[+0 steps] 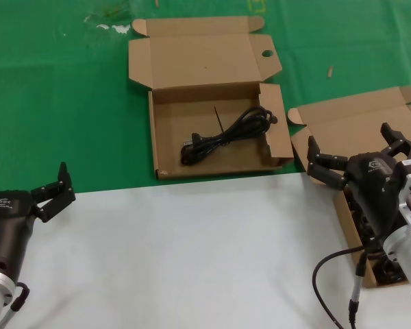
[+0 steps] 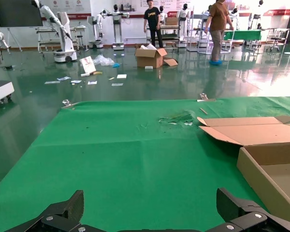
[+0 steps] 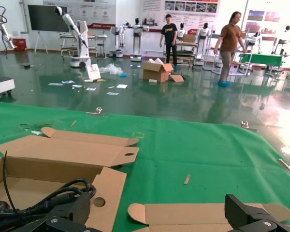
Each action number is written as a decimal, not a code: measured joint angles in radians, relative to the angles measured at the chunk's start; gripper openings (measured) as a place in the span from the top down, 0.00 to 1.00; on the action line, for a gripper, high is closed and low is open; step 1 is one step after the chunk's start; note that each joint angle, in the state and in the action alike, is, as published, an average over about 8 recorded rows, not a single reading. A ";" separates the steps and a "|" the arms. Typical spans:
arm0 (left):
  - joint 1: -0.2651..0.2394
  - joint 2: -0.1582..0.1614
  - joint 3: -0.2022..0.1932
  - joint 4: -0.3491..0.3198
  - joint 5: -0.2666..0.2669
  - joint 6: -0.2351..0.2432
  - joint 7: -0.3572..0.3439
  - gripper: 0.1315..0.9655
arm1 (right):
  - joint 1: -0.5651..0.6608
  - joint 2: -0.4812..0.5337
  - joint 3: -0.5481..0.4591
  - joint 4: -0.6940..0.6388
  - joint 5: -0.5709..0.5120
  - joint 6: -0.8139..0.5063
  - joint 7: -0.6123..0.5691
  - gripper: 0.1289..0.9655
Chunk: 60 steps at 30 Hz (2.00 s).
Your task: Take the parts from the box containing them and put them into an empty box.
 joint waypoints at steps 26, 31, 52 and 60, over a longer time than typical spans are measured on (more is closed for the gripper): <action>0.000 0.000 0.000 0.000 0.000 0.000 0.000 0.00 | 0.000 0.000 0.000 0.000 0.000 0.000 0.000 0.00; 0.000 0.000 0.000 0.000 0.000 0.000 0.000 0.00 | 0.000 0.000 0.000 0.000 0.000 0.000 0.000 0.00; 0.000 0.000 0.000 0.000 0.000 0.000 0.000 0.00 | 0.000 0.000 0.000 0.000 0.000 0.000 0.000 0.00; 0.000 0.000 0.000 0.000 0.000 0.000 0.000 0.00 | 0.000 0.000 0.000 0.000 0.000 0.000 0.000 0.00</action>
